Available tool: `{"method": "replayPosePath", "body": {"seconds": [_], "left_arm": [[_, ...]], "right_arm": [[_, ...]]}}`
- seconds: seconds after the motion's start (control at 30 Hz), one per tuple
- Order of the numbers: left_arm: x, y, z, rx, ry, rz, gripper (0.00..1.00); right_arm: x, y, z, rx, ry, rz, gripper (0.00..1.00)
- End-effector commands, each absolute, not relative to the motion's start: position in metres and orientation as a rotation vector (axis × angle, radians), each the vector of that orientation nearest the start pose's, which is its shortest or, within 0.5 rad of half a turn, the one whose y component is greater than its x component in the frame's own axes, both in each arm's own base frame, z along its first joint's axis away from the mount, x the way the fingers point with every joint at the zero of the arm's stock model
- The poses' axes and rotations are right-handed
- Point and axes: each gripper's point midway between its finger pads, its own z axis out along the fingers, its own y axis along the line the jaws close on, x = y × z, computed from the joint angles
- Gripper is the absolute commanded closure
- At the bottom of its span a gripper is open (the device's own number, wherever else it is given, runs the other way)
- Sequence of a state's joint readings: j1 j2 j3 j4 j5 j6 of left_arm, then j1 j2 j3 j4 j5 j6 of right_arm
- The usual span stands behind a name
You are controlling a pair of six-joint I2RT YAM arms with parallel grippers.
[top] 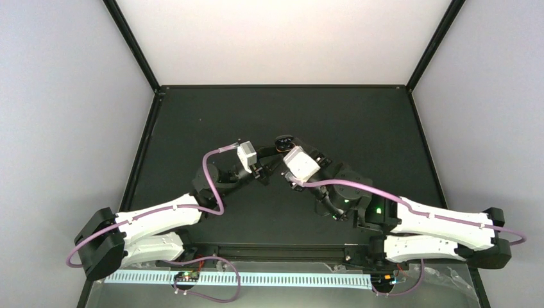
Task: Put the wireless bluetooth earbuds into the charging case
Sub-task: Place the earbud in the charging case, then adjust the earbud at the center of the board.
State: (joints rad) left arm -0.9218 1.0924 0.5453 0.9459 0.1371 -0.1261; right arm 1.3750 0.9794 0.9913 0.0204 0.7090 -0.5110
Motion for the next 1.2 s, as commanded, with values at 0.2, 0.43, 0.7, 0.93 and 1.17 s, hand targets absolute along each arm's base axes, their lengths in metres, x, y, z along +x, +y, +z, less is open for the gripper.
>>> {"method": "replayPosePath", "body": {"seconds": [0.2,0.43,0.7,0.93,1.17], "left_arm": [[0.193,-0.288,0.395,0.535,0.982,-1.015,0.99],[0.168,-0.275,0.405,0.557,0.872,-1.08,0.98],[0.126,-0.248,0.417,0.629,0.784,-1.129,0.98],[0.106,-0.224,0.405,0.66,0.793,-1.092,0.99],[0.095,-0.21,0.401,0.687,0.774,-1.028,0.98]], "right_arm": [[0.163,0.236,0.474,-0.573,1.313,0.386,0.34],[0.181,0.22,0.466,-0.488,1.451,0.462,0.27],[0.253,0.183,0.32,-0.214,2.05,0.576,0.28],[0.229,0.143,0.156,0.164,2.441,0.63,0.3],[0.223,0.11,0.086,0.39,2.526,0.433,0.36]]}}
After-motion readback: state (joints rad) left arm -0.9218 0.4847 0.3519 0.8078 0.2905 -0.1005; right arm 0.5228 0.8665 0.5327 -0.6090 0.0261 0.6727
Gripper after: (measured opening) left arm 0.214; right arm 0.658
